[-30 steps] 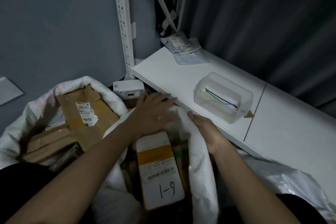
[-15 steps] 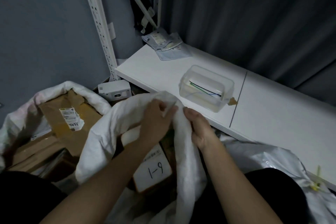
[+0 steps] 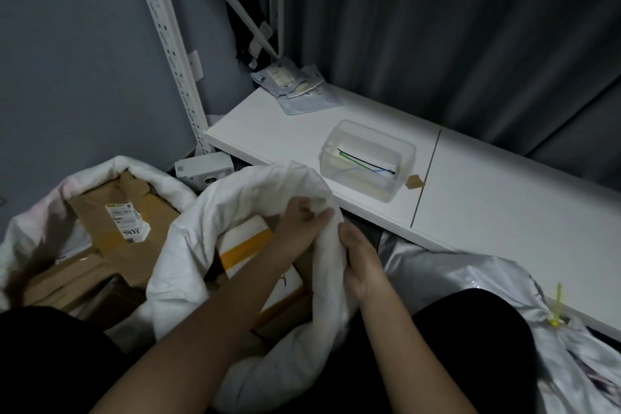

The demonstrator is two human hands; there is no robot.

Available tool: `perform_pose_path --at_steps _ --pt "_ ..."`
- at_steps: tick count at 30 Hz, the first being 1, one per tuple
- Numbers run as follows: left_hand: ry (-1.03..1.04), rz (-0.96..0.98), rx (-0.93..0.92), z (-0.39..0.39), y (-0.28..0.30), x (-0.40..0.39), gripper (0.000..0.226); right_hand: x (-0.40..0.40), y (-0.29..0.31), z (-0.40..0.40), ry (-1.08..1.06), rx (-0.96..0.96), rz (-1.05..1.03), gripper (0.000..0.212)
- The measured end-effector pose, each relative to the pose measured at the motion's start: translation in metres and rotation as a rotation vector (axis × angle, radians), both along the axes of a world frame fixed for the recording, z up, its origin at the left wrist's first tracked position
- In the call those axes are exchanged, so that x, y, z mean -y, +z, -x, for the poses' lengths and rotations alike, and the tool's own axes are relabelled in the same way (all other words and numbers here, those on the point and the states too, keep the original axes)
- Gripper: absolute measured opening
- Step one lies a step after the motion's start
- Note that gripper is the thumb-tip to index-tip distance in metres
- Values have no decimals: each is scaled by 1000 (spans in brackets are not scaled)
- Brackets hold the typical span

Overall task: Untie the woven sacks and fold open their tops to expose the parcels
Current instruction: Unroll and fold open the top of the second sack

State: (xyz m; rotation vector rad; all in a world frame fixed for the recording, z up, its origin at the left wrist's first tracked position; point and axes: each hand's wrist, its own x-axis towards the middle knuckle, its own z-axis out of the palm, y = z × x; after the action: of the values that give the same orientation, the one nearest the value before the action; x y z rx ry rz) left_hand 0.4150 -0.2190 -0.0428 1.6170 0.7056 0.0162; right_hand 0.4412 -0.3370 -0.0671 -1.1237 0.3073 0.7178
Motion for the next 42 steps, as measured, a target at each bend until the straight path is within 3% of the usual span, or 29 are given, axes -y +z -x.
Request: perform_pose_path --at_steps 1,2,4,6,8,10,12,14,15,16,17,19,21,23,25,27,28,31,33,35,38,40,42 --pt "-38 -88 -6 2 -5 2 51 -2 -3 -1 -29 23 45 30" --pt "-48 -180 -3 1 -9 3 47 -3 -2 1 -40 154 238 24" --pt "2 -269 29 -2 -10 4 39 3 -4 6 -14 610 673 18" --pt "46 -317 53 -8 -4 6 35 10 -8 15 109 884 840 34" --pt "66 -338 40 -14 -1 8 32 11 -12 23 309 877 922 46" --pt "76 -232 25 -14 3 10 29 10 -14 28 384 829 918 44" --pt "128 -17 30 -5 8 11 24 10 -7 20 181 558 634 35" --pt "104 113 64 10 5 8 16 12 -2 9 31 110 117 28" --pt "22 131 58 16 4 8 13 14 -4 6 -13 8 -25 26" --pt "-54 137 49 20 3 7 16 14 -5 4 -29 18 -28 25" --pt "-86 108 25 21 -2 7 22 12 -7 5 -9 121 104 23" --pt "-68 -17 -8 17 -5 9 27 12 -13 5 -19 482 561 19" --pt "-37 -144 1 11 1 14 25 18 -18 7 23 810 867 33" --pt "-35 -197 -13 1 10 21 28 20 -20 21 118 923 971 56" --pt "-82 -309 -145 -6 17 31 35 15 -24 36 253 896 1023 57" --pt "-60 -326 -138 -5 18 32 36 13 -23 37 229 765 923 39" --pt "-72 -254 -100 -5 15 30 34 14 -19 31 157 613 767 30" --pt "-78 -11 52 12 16 18 14 24 -5 15 -42 69 2 20" --pt "-172 -6 4 16 11 11 17 26 -2 17 -91 -3 -126 12" --pt "-265 -88 -62 18 5 13 23 19 -6 21 -137 63 82 13" --pt "-215 -303 -71 12 2 19 20 18 -14 24 -164 457 599 22" --pt "-175 -424 -54 7 6 20 22 20 -13 33 -65 747 825 33" --pt "-210 -524 -99 0 13 22 25 16 -13 50 127 870 974 37"
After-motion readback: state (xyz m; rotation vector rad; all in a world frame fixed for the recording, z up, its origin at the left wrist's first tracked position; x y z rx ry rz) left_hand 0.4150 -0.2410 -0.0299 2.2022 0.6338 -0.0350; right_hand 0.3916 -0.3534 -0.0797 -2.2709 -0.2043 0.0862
